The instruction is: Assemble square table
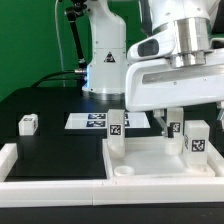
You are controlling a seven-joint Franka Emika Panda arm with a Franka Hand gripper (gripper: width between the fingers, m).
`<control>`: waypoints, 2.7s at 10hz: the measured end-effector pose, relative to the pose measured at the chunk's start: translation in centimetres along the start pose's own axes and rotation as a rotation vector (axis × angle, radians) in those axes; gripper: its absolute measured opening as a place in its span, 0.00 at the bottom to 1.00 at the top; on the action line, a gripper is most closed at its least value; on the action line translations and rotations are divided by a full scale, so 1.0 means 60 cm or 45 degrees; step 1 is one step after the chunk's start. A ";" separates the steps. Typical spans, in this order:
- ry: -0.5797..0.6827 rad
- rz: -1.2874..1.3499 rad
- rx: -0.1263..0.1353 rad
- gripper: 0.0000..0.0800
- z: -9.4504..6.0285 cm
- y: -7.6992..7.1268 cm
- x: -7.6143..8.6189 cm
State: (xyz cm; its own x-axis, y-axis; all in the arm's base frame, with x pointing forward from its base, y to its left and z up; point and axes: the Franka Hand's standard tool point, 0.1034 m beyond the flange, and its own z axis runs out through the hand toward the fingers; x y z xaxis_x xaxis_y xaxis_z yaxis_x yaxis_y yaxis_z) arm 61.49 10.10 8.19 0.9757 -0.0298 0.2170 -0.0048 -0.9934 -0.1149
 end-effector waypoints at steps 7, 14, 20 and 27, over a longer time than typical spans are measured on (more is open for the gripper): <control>-0.344 0.115 0.039 0.69 0.004 -0.014 0.006; -0.351 0.762 -0.047 0.37 0.005 -0.019 0.004; -0.332 1.863 -0.021 0.38 0.014 -0.023 0.019; -0.326 0.989 -0.030 0.81 0.015 -0.019 0.014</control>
Offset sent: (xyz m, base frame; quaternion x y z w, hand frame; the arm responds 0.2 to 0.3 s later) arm 0.0104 0.0116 0.0056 0.0022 -0.1384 0.0292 0.9899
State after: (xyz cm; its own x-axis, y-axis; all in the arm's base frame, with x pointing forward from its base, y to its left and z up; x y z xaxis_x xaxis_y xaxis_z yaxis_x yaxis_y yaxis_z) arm 62.53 11.30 7.64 0.7122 -0.6870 -0.1445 -0.7017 -0.7022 -0.1201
